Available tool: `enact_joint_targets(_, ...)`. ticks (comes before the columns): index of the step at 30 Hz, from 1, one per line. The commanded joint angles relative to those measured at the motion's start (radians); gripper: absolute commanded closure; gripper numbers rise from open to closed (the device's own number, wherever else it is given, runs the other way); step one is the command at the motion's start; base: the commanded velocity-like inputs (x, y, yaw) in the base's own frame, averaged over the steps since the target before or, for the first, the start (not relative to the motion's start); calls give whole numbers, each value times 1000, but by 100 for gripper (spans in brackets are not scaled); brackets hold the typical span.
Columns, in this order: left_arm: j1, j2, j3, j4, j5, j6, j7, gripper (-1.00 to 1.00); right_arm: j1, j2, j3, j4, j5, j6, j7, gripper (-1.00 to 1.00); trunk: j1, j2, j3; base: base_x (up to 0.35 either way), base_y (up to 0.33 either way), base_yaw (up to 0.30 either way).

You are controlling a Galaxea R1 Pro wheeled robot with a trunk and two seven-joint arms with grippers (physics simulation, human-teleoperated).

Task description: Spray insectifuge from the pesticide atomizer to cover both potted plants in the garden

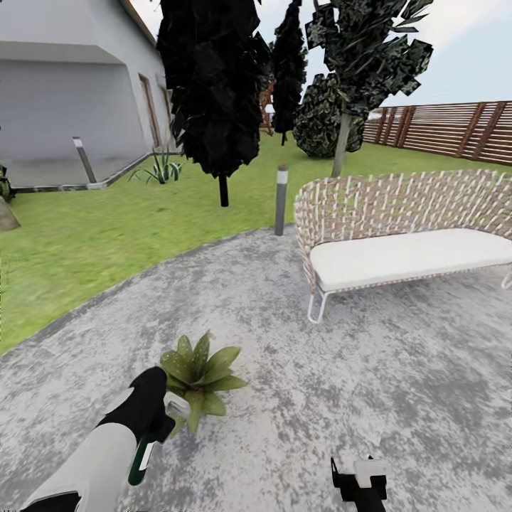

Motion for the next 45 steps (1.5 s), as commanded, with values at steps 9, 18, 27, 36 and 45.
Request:
enact_joint_targets(9,-1,-1,6,2,-11,3,-9,100,0,0,2,1,11,0,-10,-100,0,0,-1,13,-243,252)
enact_joint_targets(18,-1,-1,3,11,-10,3,-9,100,0,0,2,1,11,0,-10,-100,0,0,-1,34,-14,278)
enact_joint_targets(27,0,-2,3,66,-10,3,-9,100,0,0,2,1,11,0,-10,-100,0,0,-1,50,-31,132)
enact_joint_targets(36,0,-2,4,58,-10,3,-8,100,0,-1,1,0,10,0,-9,-100,0,0,-1,149,-189,1)
enact_joint_targets(45,0,0,5,58,-11,3,-6,100,0,6,0,-1,9,0,-11,-100,0,0,-1,4,-196,0)
